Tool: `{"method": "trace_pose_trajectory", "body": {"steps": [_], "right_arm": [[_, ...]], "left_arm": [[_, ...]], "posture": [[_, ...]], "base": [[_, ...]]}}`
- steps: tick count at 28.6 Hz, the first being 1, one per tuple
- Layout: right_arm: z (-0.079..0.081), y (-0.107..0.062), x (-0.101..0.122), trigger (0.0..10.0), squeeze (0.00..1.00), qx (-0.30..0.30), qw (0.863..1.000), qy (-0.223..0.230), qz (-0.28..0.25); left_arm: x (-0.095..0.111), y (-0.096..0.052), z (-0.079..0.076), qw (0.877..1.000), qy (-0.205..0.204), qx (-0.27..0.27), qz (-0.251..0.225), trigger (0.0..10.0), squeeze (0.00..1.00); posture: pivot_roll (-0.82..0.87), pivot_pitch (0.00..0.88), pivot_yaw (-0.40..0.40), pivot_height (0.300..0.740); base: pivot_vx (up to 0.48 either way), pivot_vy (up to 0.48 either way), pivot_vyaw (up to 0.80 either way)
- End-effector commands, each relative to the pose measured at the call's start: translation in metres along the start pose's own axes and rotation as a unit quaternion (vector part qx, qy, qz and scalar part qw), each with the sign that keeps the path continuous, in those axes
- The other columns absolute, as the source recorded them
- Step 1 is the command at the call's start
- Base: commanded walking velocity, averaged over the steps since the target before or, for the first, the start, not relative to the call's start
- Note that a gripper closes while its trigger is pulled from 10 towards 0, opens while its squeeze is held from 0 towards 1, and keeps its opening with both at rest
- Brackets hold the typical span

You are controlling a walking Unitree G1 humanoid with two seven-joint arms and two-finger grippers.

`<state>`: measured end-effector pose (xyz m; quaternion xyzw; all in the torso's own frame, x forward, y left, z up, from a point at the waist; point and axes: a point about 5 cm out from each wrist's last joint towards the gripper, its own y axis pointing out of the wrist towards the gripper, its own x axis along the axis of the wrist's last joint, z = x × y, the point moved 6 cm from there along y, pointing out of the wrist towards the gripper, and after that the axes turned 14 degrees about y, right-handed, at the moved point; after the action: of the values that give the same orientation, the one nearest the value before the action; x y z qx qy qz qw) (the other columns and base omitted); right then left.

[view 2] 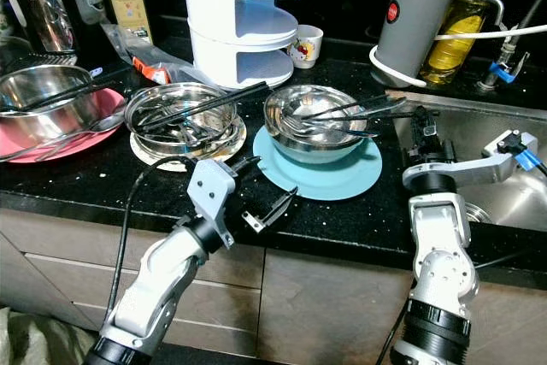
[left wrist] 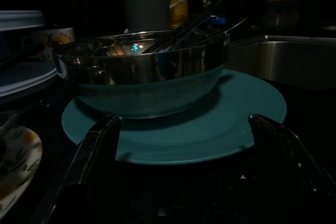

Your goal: Kitchen organization

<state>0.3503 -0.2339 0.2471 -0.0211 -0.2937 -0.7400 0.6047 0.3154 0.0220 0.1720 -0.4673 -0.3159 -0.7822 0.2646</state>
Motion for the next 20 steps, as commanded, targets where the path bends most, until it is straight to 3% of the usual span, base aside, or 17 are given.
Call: {"method": "trace_pose_trajectory", "body": {"steps": [1,2,5,7,9,10,11,14,15,16,19,20], "right_arm": [[0.024,0.003,0.006,0.0,0.0,0.049,0.998,-0.03,-0.004],[0.039,0.005,0.007,0.0,0.0,0.082,0.995,-0.051,0.001],[0.049,0.006,0.008,0.0,0.0,0.102,0.993,-0.063,0.005],[0.067,0.007,0.012,0.0,0.0,0.135,0.987,-0.084,0.007],[0.075,0.008,0.015,0.0,0.0,0.147,0.986,-0.084,0.003],[0.082,0.008,0.02,0.3,0.0,0.161,0.984,-0.08,0.0],[0.092,0.007,0.026,1.6,0.0,0.18,0.981,-0.066,-0.006],[0.099,0.006,0.032,1.6,0.0,0.197,0.979,-0.049,-0.015],[0.106,0.005,0.042,0.9,0.0,0.206,0.977,-0.041,-0.032],[0.106,0.005,0.042,0.9,0.0,0.206,0.977,-0.041,-0.032],[0.104,0.01,0.059,0.6,0.0,0.187,0.977,-0.078,-0.065],[0.098,0.013,0.067,3.8,0.0,0.161,0.977,-0.112,-0.079]], "left_arm": [[-0.005,0.0,-0.002,1.0,-0.008,0.0,0.008,10.0,0.0],[-0.005,0.0,-0.002,1.0,-0.008,0.0,0.008,10.0,0.0],[-0.005,0.001,-0.001,1.0,-0.008,0.0,0.007,10.0,0.0],[-0.005,0.001,-0.002,1.0,-0.008,0.0,0.007,10.0,0.0],[-0.005,0.002,-0.002,1.0,-0.009,0.001,0.006,10.0,0.0],[-0.005,0.002,-0.002,1.0,-0.009,0.001,0.006,10.0,0.0],[-0.005,0.002,-0.001,1.0,-0.009,0.002,0.006,10.0,0.0],[-0.005,0.002,-0.002,1.0,-0.01,0.002,0.006,10.0,0.0],[-0.005,0.002,-0.002,1.0,-0.01,0.001,0.006,10.0,0.0],[-0.005,0.002,-0.002,1.0,-0.01,0.001,0.006,10.0,0.0],[-0.005,0.002,-0.003,1.0,-0.011,0.0,0.006,10.0,0.0],[-0.004,0.002,-0.003,1.0,-0.011,0.0,0.005,10.0,0.0]], "posture": [[0.08,0.0,-0.099,0.74],[0.08,0.0,-0.099,0.74],[0.07,0.0,-0.098,0.74],[0.07,0.0,-0.1,0.74],[0.07,0.0,-0.1,0.74],[0.07,0.0,-0.099,0.74],[0.07,0.0,-0.099,0.74],[0.07,0.0,-0.099,0.74],[0.07,0.0,-0.099,0.74],[0.07,0.0,-0.099,0.74],[0.07,0.0,-0.096,0.74],[0.07,0.0,-0.096,0.74]], "base": [[0.0,0.0,0.0],[0.0,0.0,0.0],[0.0,0.0,0.0],[0.0,0.0,0.0],[0.0,0.0,0.0],[0.0,0.0,0.0],[0.0,0.0,0.0],[0.0,0.0,0.0],[0.0,0.0,0.0],[0.0,0.0,0.0],[0.0,0.0,0.0],[0.0,0.0,0.0]]}}
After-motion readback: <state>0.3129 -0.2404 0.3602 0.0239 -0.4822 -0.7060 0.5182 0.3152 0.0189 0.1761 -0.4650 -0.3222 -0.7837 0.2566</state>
